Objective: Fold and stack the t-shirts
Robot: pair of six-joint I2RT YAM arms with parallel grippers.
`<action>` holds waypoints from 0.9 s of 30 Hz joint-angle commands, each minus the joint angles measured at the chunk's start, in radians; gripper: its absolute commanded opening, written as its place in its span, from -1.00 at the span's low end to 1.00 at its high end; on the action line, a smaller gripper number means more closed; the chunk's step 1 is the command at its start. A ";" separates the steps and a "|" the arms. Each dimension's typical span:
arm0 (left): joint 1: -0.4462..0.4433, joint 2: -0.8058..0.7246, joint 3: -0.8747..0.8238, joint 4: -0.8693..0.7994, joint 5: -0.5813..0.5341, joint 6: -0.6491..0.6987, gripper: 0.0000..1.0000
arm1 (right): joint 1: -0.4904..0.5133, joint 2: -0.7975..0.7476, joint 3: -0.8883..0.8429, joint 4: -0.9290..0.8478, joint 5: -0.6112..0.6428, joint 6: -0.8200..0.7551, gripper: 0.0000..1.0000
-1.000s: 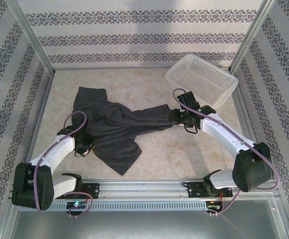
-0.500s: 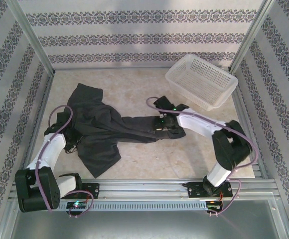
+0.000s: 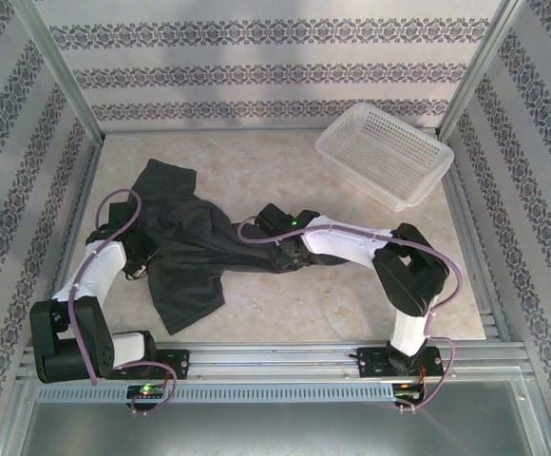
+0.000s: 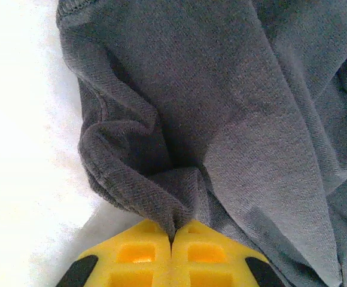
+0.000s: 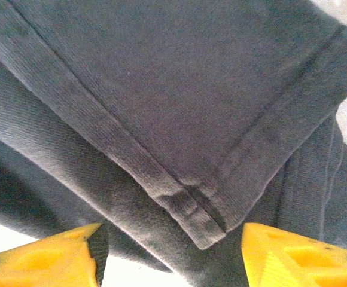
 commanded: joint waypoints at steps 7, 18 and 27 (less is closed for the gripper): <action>0.008 0.033 0.047 0.018 -0.009 0.028 -1.00 | -0.022 0.075 0.118 -0.070 0.124 -0.031 -0.68; 0.009 0.057 0.072 0.013 -0.039 0.042 -1.00 | -0.194 0.033 0.275 -0.112 0.052 -0.011 -1.00; 0.008 0.088 0.115 0.002 -0.062 0.056 -1.00 | -0.362 0.246 0.606 -0.189 0.021 0.036 -1.00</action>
